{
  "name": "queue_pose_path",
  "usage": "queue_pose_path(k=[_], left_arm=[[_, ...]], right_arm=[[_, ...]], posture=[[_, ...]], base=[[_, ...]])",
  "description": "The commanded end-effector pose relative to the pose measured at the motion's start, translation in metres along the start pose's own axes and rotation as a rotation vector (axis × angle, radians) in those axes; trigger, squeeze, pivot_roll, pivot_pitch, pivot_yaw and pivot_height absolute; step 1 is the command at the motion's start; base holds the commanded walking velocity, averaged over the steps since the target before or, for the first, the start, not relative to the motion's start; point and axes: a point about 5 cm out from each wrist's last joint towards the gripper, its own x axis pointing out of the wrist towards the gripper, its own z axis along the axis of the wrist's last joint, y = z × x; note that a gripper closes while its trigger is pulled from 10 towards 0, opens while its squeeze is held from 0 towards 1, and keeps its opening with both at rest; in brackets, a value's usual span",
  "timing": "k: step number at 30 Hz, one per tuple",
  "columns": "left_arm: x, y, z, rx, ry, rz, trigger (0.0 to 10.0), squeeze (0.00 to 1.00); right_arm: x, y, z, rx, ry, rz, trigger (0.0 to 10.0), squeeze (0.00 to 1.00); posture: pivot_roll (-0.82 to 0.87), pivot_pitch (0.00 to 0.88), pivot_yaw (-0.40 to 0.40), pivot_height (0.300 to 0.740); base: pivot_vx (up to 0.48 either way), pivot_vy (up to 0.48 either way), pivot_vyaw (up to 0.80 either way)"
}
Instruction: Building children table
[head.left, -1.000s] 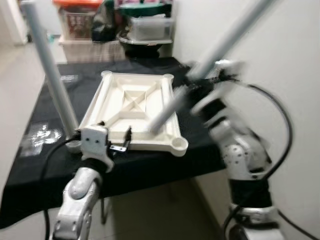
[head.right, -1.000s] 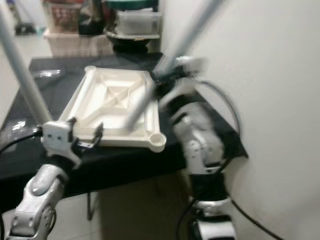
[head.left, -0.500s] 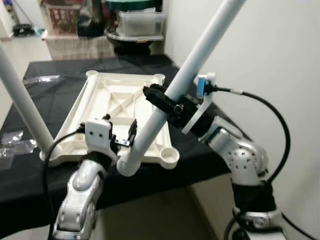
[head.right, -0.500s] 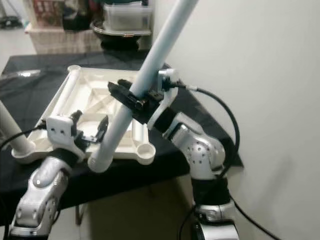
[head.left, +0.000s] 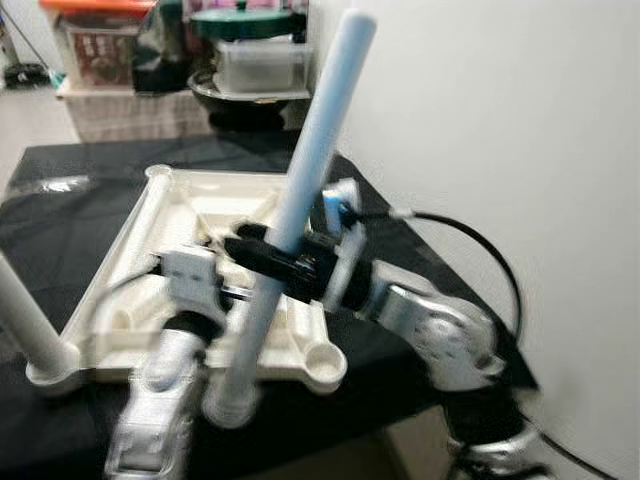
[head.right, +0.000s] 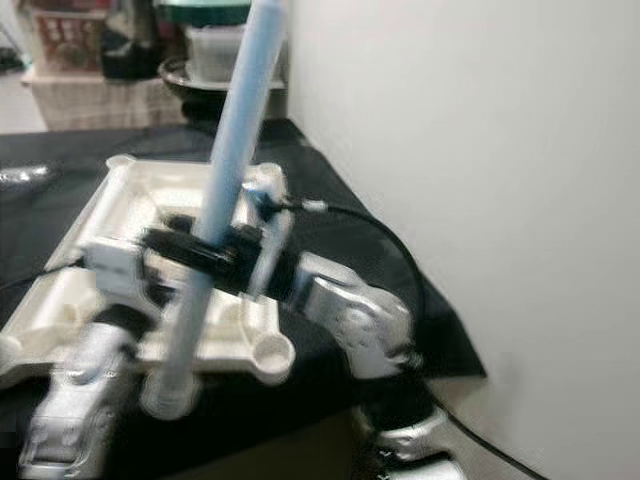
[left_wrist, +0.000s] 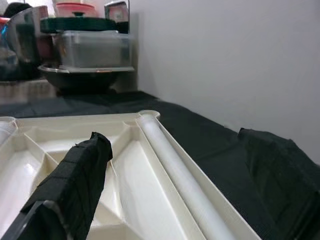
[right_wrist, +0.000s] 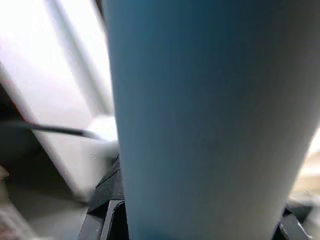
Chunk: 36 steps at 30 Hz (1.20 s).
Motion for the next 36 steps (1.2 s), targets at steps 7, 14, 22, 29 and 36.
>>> queue_pose_path(k=[7, 14, 22, 29, 36], left_arm=[[0.002, 0.002, 0.0, 0.022, 0.002, 0.007, 10.0, 0.0], [0.002, 0.004, 0.001, 0.027, -0.005, 0.023, 10.0, 0.0], [0.003, 0.006, 0.001, 0.031, -0.011, 0.036, 10.0, 0.0], [0.003, 0.004, 0.0, 0.027, -0.013, 0.029, 10.0, 0.0], [0.001, 0.0, -0.001, 0.021, -0.004, -0.004, 10.0, 0.0]], right_arm=[[0.011, -0.001, -0.01, -0.101, 0.057, -0.023, 10.0, 0.0], [0.011, -0.004, -0.017, -0.18, 0.082, -0.065, 10.0, 0.0], [0.014, -0.031, -0.006, -0.478, -0.014, -0.356, 10.0, 0.0], [0.018, -0.034, -0.004, -0.491, -0.072, -0.417, 10.0, 0.0], [0.012, -0.021, 0.007, -0.375, -0.089, -0.226, 10.0, 0.0]], posture=[[-0.01, 0.0, -0.09, 0.74], [-0.01, 0.0, -0.092, 0.74], [-0.01, 0.0, -0.095, 0.74], [0.0, 0.0, -0.095, 0.74], [-0.01, 0.0, -0.089, 0.74]], base=[[0.0, 0.0, 0.0], [0.0, 0.0, 0.0], [0.0, 0.0, 0.0], [0.0, 0.0, 0.0], [0.0, 0.0, 0.0]])
